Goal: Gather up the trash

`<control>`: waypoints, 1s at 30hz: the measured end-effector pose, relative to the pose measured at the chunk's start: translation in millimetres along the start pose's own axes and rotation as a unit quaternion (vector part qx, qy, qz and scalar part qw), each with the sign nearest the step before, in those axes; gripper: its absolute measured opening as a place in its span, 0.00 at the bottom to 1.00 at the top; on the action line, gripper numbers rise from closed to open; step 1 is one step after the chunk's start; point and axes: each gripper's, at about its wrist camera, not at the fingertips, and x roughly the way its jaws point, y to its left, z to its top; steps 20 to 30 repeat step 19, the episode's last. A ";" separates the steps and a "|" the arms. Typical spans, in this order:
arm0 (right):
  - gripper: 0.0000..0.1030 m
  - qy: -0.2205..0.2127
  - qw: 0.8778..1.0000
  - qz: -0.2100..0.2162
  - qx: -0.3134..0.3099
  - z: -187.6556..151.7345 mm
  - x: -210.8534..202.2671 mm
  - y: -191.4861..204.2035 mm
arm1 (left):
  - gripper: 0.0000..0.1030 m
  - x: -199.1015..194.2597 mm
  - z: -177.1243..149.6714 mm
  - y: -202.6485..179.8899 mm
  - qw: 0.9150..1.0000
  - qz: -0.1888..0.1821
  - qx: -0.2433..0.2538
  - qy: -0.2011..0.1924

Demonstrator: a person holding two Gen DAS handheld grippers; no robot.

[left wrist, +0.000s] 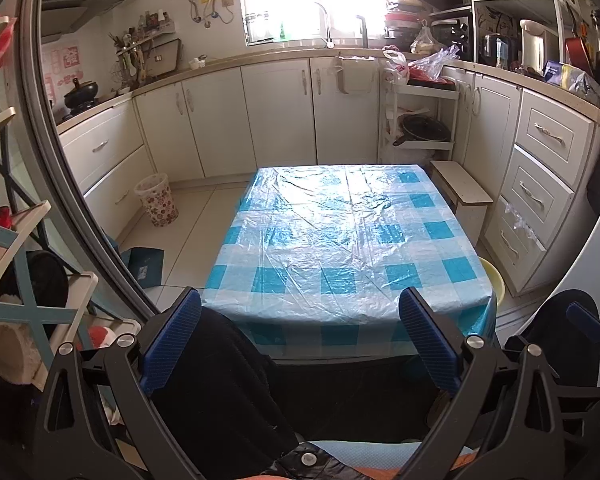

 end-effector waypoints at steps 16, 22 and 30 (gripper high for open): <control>0.93 0.020 0.999 -0.028 -0.033 7.4 13.5 4.5 | 0.93 25.8 -9.4 5.1 0.999 -0.007 -0.003 0.034; 0.93 0.025 0.999 -0.031 -0.036 7.4 16.7 4.9 | 0.93 29.6 -12.0 4.5 0.999 -0.008 -0.004 0.038; 0.93 0.025 0.999 -0.031 -0.036 7.4 16.7 4.9 | 0.93 29.6 -12.0 4.5 0.999 -0.008 -0.004 0.038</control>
